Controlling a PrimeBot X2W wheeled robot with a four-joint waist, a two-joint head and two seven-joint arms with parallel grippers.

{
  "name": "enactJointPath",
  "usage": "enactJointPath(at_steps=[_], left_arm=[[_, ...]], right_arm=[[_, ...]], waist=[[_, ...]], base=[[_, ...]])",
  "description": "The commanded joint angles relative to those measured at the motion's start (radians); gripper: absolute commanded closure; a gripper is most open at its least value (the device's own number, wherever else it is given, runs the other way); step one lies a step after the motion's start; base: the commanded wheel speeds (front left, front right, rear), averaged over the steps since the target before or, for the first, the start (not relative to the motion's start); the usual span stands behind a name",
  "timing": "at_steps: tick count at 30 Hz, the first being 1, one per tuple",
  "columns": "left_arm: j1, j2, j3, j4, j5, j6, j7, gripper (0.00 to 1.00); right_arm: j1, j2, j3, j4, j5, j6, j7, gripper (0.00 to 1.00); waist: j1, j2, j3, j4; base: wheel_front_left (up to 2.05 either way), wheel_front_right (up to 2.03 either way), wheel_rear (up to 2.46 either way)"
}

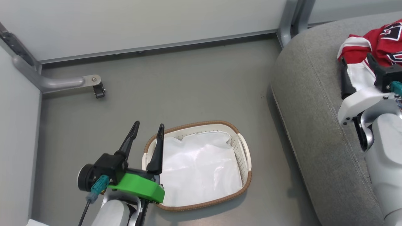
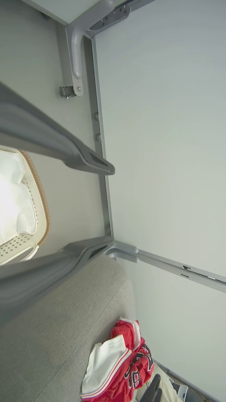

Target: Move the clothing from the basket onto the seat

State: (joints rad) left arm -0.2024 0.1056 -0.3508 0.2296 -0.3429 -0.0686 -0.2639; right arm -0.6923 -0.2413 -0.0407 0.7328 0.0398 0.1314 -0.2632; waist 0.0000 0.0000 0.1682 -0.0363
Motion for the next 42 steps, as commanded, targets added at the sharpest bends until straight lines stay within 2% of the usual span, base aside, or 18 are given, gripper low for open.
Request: enactJointPath(at_steps=[1,5,12,16,24,42], left_arm=[[0.032,-0.002,0.021,0.003,0.012,0.007,-0.001,0.00],[0.086,-0.014,0.082,0.005,0.018,0.015,-0.001,0.00],[0.173,-0.033,0.162,0.017,0.009,0.008,-0.001,0.00],[0.209,-0.040,0.191,0.022,0.015,0.001,-0.001,0.00],[0.284,-0.050,0.231,0.009,0.014,-0.009,-0.001,0.00],[0.322,-0.055,0.263,-0.007,0.021,-0.017,-0.001,0.00]], right_arm=[[0.038,0.013,0.008,-0.019,0.017,-0.001,-0.002,0.00],[0.127,0.050,0.020,-0.092,0.045,-0.001,-0.002,0.00],[0.326,0.158,-0.006,-0.236,0.068,-0.001,-0.002,0.00],[0.426,0.185,0.013,-0.291,0.029,-0.001,-0.002,0.00],[0.574,0.188,0.082,-0.373,0.083,-0.001,-0.002,0.00],[0.593,0.189,0.114,-0.377,0.112,-0.001,-0.002,0.00]], waist=[[0.0000,0.0000,-0.069,0.064],[0.0000,0.0000,-0.097,0.094],[0.0000,0.0000,-0.140,0.128],[0.0000,0.0000,-0.156,0.134],[0.0000,0.0000,-0.176,0.114],[0.0000,0.0000,-0.180,0.088]], base=[[0.00,0.00,0.00],[0.00,0.00,0.00],[0.00,0.00,0.00],[0.00,0.00,0.00],[0.00,0.00,0.00],[0.00,0.00,0.00]])
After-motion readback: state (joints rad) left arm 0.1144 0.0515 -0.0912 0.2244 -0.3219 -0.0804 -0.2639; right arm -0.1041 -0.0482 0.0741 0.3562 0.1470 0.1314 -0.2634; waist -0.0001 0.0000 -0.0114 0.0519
